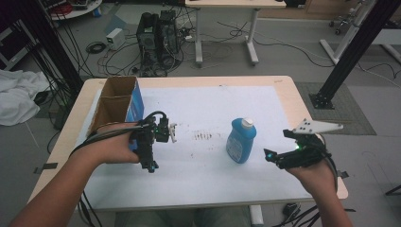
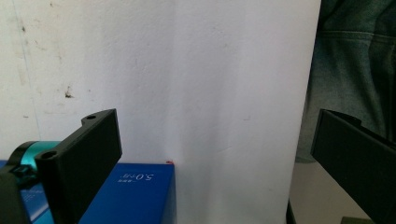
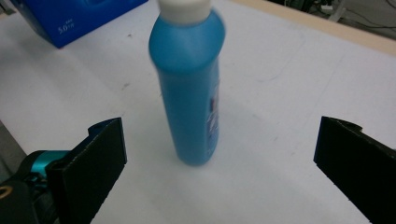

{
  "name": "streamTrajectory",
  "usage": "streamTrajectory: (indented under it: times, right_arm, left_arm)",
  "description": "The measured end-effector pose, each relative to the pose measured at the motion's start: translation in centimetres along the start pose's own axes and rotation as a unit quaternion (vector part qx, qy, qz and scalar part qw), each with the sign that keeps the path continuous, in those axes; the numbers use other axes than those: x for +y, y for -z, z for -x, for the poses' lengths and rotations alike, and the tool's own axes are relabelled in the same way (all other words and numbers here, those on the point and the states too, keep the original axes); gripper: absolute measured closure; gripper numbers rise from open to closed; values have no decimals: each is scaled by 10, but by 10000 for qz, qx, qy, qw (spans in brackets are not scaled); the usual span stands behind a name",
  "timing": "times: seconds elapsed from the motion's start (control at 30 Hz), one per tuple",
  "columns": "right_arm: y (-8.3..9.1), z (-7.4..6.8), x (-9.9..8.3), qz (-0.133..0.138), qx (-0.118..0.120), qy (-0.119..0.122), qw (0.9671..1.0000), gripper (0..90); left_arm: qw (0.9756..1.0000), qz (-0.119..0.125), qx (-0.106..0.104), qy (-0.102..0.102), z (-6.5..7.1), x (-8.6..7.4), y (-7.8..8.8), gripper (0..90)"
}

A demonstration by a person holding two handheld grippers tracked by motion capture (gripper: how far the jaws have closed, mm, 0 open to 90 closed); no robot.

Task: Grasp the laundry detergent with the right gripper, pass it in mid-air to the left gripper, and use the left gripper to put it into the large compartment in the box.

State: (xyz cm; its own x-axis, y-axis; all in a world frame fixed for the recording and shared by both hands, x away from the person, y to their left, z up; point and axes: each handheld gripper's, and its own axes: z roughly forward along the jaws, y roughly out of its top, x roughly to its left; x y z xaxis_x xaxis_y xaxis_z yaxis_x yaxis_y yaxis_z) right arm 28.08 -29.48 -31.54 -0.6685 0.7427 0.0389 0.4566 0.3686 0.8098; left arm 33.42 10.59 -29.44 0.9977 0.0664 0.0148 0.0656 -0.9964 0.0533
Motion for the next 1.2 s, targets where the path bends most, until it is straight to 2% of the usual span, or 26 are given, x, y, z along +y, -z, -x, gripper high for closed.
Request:
streamTrajectory:
  times: [0.03,0.07,0.27,0.33,0.37,0.47,0.57,0.6,0.7,0.8,1.07,1.1,1.17,1.2]
  right_arm:
    - [0,0,0,0,0,0,10000,14]
    - [-10,-7,-12,-60,29,8,10000,14]
    - [-37,-22,-34,-79,45,-12,10000,14]
    - [-41,-23,-38,-99,24,-29,9999,14]
    - [-52,-25,-44,-131,18,-61,9999,14]
    - [-64,-26,-48,-174,0,-38,9998,14]
    - [-76,-25,-51,-87,-58,-84,9999,14]
    - [-80,-24,-52,-83,-91,-10,9999,14]
    - [-90,-25,-53,-87,-155,-94,9998,14]
    - [-96,-25,-51,-64,-122,-193,9997,14]
    - [-115,-24,-43,68,-189,-152,9997,14]
    - [-117,-25,-42,51,-185,-250,9995,14]
    - [-121,-25,-42,123,-189,-166,9996,14]
    - [-122,-26,-41,140,-189,-284,9993,14]
  left_arm:
    - [10000,0,0,0,0,0,0,17]
    - [10000,45,-4,25,2,0,-1,17]
    - [10000,5,33,-22,4,-1,0,17]
    - [10000,21,22,-16,5,-2,0,17]
    - [10000,15,32,-26,6,-3,1,17]
    - [10000,41,50,-14,7,-5,3,17]
    - [9999,61,93,33,10,-7,5,17]
    - [10000,33,92,5,10,-7,6,17]
    - [10000,26,82,-6,12,-7,6,17]
    - [10000,-5,64,7,13,-7,6,17]
    - [10000,-51,74,1,13,-5,6,17]
    - [10000,-36,87,3,13,-5,6,17]
    - [10000,-45,71,-5,13,-4,6,17]
    - [10000,-32,66,-8,13,-4,5,17]
